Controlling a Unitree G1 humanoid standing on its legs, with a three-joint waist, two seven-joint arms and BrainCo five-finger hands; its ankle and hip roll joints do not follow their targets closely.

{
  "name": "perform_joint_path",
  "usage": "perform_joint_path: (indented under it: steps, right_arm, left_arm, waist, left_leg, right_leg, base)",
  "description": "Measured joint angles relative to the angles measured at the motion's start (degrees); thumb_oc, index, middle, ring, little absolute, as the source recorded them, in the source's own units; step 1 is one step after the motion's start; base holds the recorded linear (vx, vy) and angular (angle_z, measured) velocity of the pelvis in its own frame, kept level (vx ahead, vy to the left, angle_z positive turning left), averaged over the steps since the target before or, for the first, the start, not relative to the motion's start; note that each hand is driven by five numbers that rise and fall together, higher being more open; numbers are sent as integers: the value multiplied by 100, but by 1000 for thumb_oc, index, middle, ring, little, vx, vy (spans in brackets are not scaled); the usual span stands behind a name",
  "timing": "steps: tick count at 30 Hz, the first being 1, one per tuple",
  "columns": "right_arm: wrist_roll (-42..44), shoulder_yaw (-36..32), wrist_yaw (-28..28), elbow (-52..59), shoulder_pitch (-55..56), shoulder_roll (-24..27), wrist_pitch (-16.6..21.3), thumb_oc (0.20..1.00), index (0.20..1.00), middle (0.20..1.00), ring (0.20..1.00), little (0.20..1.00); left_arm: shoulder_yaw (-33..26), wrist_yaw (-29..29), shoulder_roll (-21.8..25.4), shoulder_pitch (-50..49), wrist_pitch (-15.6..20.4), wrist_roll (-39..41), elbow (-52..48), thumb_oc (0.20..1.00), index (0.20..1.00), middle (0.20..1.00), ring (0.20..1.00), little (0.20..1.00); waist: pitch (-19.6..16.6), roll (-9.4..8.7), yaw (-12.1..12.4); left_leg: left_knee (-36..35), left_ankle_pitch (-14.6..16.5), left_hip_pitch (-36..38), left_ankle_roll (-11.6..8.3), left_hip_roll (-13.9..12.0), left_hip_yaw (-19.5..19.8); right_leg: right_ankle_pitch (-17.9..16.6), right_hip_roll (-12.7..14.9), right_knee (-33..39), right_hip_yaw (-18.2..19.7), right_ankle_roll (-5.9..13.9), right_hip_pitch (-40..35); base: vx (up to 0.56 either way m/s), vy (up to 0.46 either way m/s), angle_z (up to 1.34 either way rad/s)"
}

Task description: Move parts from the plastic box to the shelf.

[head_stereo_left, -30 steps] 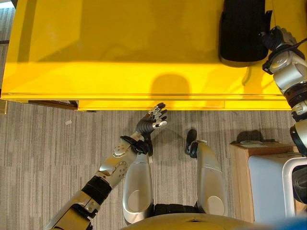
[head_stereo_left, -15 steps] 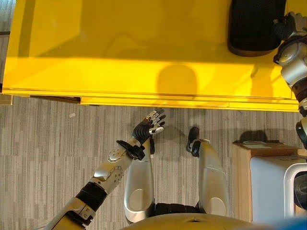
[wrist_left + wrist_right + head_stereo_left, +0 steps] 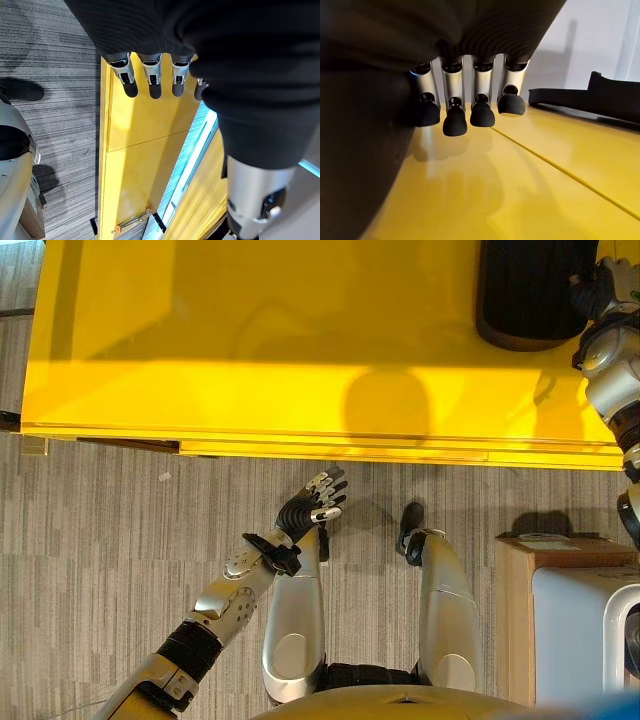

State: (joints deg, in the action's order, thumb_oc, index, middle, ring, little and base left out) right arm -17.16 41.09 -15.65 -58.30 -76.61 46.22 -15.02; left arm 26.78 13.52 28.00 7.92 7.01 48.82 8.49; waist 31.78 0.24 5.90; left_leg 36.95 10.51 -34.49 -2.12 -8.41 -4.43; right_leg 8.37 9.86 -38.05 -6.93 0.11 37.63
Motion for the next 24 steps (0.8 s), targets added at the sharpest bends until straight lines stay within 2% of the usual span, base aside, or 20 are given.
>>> perform_joint_path:
  steps: [7, 16, 24]
  right_arm:
    - [-304, 5, 3, 4, -15, 41, 54, 200, 200, 200, 200, 200]
    - [-1089, 263, -4, 107, -36, 378, 108, 200, 200, 200, 200, 200]
    - [-1274, 445, 28, 108, -97, 501, 172, 200, 200, 200, 200, 200]
  left_arm:
    - [-1, 44, -3, 0, 13, -2, 0, 1000, 1000, 1000, 1000, 1000]
    - [-199, 218, -3, -18, 19, -5, 1, 1000, 1000, 1000, 1000, 1000]
    - [-234, 305, -1, -53, 20, -8, 1, 1000, 1000, 1000, 1000, 1000]
  waist:
    - [-1, 1, -3]
    - [-2, 0, 9]
    - [-4, -4, 11]
  left_leg:
    - [-21, -7, -12, -1, 2, -14]
    - [-60, -52, -50, -45, -1, -3]
    - [-73, -55, -46, -42, -6, 5]
  right_leg:
    - [0, 3, 6, 9, 1, 26]
    - [-2, -3, 13, -7, -1, 70]
    - [-5, -8, 16, -12, -6, 70]
  base:
    - [0, 0, 0]
    - [-1, -3, 0]
    - [0, -14, 0]
